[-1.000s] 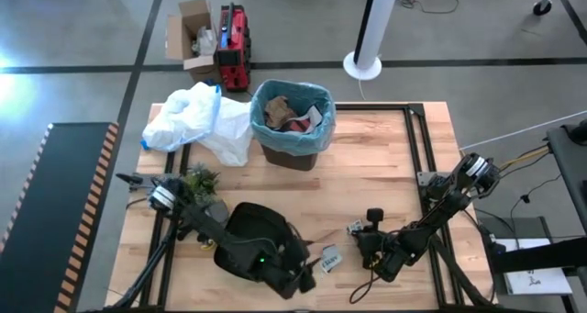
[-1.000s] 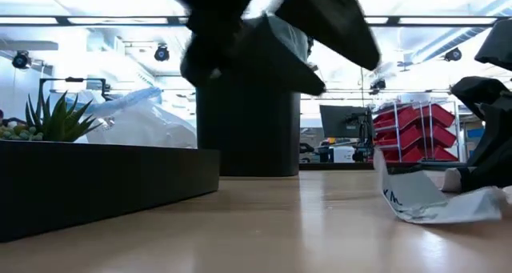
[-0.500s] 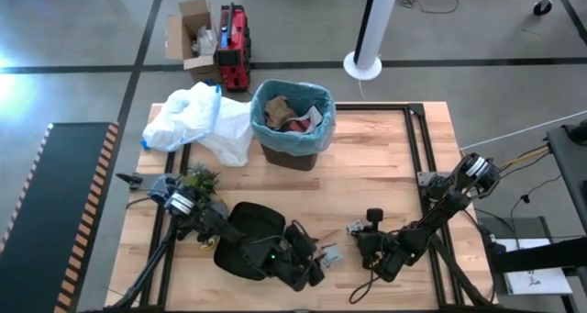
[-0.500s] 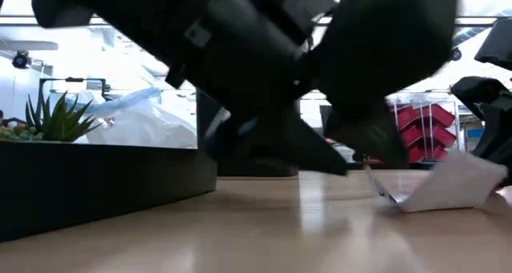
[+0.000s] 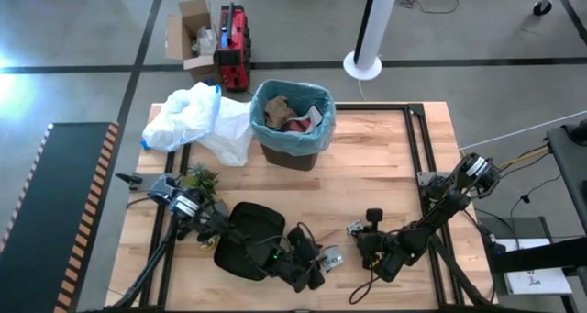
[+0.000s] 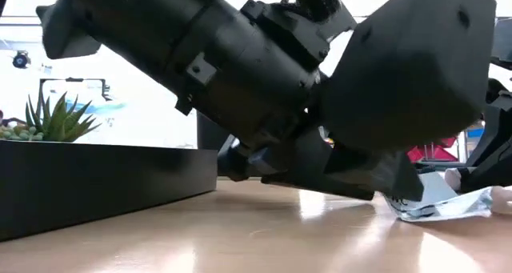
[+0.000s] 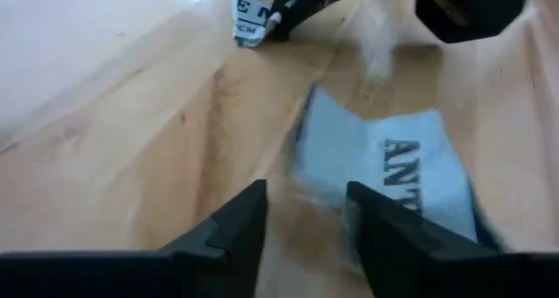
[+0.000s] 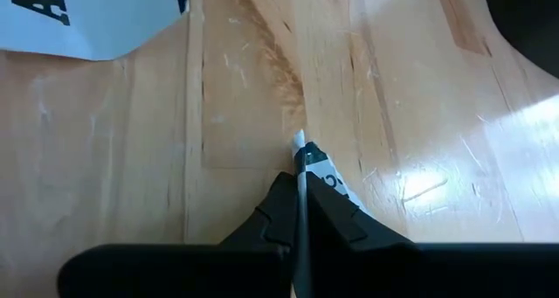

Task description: Place trash/remove bag and relplace

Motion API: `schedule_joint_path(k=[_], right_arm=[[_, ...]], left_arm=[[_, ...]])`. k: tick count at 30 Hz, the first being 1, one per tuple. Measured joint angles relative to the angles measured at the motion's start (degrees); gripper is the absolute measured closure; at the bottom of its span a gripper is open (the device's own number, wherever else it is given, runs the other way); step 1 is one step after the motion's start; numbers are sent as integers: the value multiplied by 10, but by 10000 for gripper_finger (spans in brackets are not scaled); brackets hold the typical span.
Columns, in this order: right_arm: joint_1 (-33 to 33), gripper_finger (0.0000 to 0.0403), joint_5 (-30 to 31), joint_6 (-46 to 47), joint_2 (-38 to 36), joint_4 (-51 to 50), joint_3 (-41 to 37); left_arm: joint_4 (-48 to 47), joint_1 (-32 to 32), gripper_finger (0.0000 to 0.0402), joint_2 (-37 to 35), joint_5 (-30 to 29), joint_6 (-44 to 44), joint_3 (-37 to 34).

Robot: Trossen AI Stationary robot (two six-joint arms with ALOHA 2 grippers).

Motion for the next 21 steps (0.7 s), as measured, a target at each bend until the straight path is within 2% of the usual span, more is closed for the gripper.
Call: schedule_joint_path(k=[2, 7, 10, 12, 17, 21], right_arm=[[0, 403, 0, -1, 0, 1, 0], [0, 403, 3, -26, -4, 3, 0], [-2, 403, 16, -42, -23, 2, 0], [-3, 403, 18, -55, -45, 1, 3], [-3, 403, 35, -97, -111, 3, 19], [-4, 403, 66, -121, -160, 16, 25]], left_arm=[[1, 2, 280, 2, -3, 12, 0], [2, 4, 386, 2, -4, 43, 0], [-11, 4, 388, -7, -7, 76, 0], [-33, 4, 390, -23, -31, 87, 0], [-130, -1, 398, -108, -126, 127, 0], [-192, -2, 400, -204, -209, 208, 0]])
